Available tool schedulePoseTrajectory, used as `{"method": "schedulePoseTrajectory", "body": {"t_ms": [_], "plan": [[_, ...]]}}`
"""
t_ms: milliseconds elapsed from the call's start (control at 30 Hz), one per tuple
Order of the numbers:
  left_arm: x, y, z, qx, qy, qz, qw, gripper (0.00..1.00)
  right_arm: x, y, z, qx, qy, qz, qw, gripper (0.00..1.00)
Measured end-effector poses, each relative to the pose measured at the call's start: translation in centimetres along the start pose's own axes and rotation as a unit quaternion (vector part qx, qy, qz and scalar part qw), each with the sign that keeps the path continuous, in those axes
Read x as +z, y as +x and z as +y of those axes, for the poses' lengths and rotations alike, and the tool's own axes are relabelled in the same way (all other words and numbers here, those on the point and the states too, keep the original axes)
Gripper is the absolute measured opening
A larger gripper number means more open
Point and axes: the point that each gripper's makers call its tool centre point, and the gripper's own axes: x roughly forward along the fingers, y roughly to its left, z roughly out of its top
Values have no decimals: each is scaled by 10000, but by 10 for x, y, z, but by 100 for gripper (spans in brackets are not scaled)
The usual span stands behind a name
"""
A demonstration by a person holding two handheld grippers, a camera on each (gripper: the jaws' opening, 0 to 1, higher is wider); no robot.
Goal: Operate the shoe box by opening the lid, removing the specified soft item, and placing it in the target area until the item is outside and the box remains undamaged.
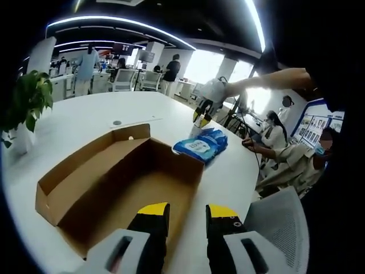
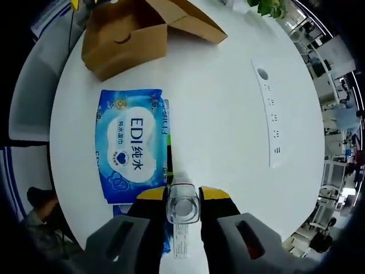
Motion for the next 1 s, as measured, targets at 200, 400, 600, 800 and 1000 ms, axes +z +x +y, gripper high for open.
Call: {"method": "schedulePoseTrajectory", "body": {"t_ms": [200, 400, 600, 800, 1000], "plan": [[-4, -3, 2, 42, -33, 2, 10000, 25, -7, 1, 0, 1, -34, 95, 9999, 20], [-4, -2, 3, 54, -34, -2, 10000, 25, -10, 1, -4, -65, -10, 110, 9999, 21], [0, 0, 3, 43, -27, -48, 10000, 25, -10, -1, -4, -71, 43, 91, 9999, 21], [-2, -2, 2, 51, -40, -55, 10000, 25, -9, -3, -5, -116, 69, 78, 9999, 23], [-3, -4, 5, 117, -72, -106, 9998, 25, -10, -10, -8, -239, 112, 45, 9996, 25]]}}
